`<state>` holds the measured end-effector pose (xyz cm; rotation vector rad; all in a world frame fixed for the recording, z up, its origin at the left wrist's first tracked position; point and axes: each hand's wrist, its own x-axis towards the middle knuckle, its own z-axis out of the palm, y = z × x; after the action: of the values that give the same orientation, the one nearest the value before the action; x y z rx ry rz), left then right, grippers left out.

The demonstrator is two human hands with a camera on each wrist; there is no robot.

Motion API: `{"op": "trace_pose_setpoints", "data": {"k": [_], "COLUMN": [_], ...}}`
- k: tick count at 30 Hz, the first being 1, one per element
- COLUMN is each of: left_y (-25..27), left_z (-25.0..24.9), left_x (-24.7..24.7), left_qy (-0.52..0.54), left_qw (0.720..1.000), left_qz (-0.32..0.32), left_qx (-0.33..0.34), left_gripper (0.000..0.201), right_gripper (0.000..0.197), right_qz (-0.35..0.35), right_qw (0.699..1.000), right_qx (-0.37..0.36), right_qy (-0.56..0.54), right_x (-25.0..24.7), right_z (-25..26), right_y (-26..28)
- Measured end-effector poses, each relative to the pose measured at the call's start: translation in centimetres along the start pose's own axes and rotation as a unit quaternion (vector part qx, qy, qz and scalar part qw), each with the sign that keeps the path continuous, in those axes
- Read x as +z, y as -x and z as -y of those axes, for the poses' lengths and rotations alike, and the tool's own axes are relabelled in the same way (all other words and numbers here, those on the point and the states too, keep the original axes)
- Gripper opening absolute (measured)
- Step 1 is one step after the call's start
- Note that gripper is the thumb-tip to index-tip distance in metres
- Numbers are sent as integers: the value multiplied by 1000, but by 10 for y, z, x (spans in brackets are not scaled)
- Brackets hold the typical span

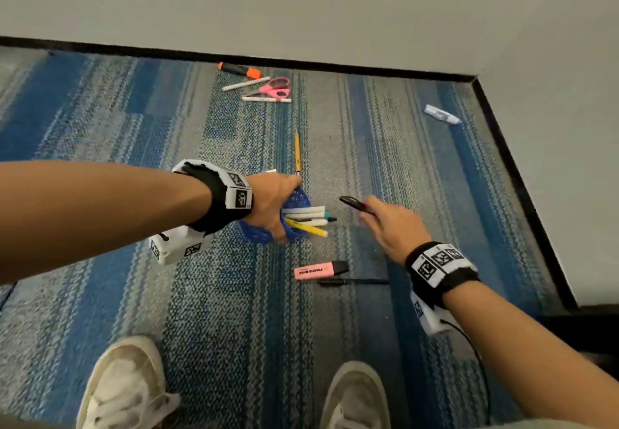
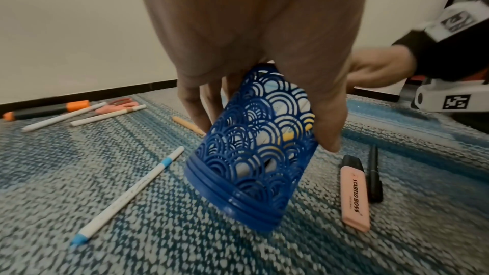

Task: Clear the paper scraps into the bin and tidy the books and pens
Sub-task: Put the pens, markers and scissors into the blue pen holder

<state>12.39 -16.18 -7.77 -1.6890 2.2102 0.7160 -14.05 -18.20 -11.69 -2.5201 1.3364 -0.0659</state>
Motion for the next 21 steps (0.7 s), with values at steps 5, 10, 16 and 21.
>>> {"op": "trace_pose_setpoints", "data": {"k": [5,10,16,21], "left_y": [-19,-24,-10,6], "left_z": [-14,-13,14,38], "left_x": [-13,-21,-19,-14], "left_qy": [4,6,10,-21], "left_qw": [999,998,999,1000], "left_qz": [-15,-36,-30,9], "left_qx": [44,57,31,-17], "left_gripper": [90,97,100,101], "right_gripper": [34,40,51,29], "right_qz": [-9,-115,230,275], "right_qw": [995,987,973,959], "right_qx": [-52,-82,21,-3], "right_qy": [88,-75,29,68], "right_x": [-23,-29,18,47], "right_z": [48,48,5,4], "right_y": [-19,-21,34,44]}}
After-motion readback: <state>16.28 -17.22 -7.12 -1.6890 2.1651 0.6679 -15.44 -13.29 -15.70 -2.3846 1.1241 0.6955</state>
